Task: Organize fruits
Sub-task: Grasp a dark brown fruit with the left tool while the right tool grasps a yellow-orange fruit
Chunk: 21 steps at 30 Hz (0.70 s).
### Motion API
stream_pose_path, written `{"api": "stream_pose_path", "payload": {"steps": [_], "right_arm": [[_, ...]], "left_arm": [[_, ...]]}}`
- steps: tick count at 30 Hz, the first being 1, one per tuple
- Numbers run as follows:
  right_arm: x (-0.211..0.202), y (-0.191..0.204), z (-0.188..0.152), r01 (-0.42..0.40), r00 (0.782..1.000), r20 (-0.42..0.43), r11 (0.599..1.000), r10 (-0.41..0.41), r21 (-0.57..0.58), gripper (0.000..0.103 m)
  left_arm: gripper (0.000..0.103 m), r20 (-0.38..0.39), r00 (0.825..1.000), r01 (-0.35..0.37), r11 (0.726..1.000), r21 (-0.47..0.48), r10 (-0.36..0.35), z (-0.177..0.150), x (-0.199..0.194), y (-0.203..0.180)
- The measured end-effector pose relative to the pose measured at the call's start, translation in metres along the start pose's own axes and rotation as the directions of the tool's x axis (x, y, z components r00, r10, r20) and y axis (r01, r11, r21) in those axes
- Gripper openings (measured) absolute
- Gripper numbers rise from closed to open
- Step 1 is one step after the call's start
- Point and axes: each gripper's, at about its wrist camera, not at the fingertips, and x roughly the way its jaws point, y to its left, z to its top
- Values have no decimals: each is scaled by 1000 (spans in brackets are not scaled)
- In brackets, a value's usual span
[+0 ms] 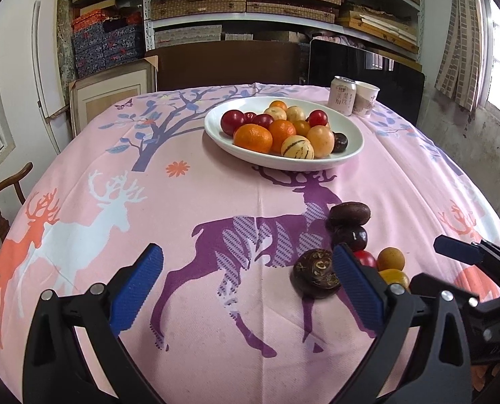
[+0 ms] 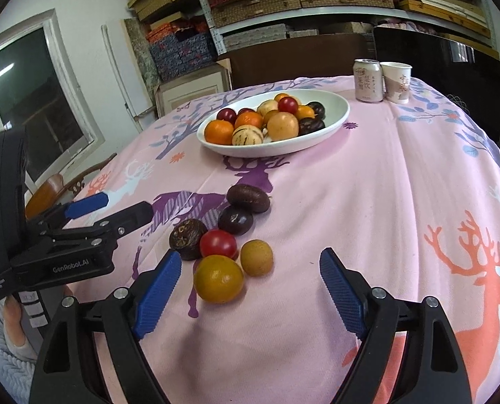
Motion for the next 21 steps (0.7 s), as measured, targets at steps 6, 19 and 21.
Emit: {"api": "stream_pose_path", "payload": {"steps": [6,19,21], "right_arm": [[6,16,-2,-7,999,-33,997,4,-76,84],[19,25,-5,-24,993,-115,992,10,-124,45],[27,26,-6,-27,988,-155,992,8,-125,44]], "left_arm": [[99,-3,1000,0,1000,13,0,0,2,-1],[99,-41,997,64,998,7,-63,-1,7,-4],[99,-54,996,75,997,2,-75,-1,8,-3]]}}
